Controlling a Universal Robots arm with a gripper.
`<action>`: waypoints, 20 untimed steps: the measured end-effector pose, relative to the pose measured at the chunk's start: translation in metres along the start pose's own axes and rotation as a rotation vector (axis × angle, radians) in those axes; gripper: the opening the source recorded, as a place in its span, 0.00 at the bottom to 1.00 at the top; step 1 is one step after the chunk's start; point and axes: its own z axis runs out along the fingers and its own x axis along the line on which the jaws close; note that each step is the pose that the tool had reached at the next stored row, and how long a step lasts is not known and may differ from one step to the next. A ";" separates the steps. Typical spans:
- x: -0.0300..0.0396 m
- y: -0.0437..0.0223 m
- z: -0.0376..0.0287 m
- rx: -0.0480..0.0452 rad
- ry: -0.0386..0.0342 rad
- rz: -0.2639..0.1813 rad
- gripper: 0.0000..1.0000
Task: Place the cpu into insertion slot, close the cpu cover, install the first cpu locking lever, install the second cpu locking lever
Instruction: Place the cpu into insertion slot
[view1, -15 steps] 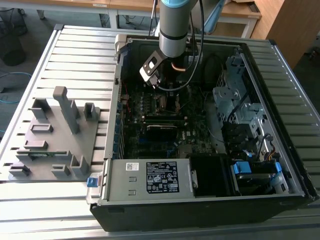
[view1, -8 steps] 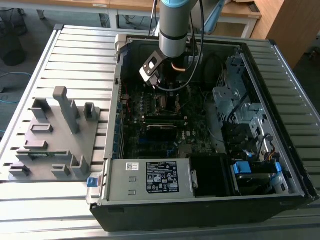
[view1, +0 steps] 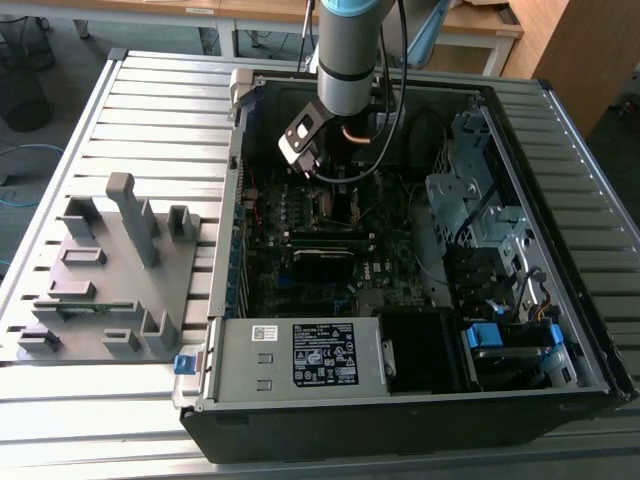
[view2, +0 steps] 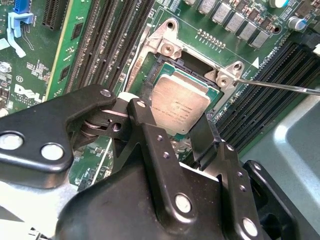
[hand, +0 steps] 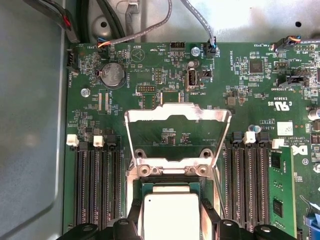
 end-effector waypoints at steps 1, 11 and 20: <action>0.0000 0.0000 0.0004 -0.0002 0.0003 0.000 0.54; -0.0001 0.0005 0.0010 0.0000 -0.0001 0.000 0.54; -0.0014 0.0006 0.0012 -0.0001 0.0000 0.000 0.54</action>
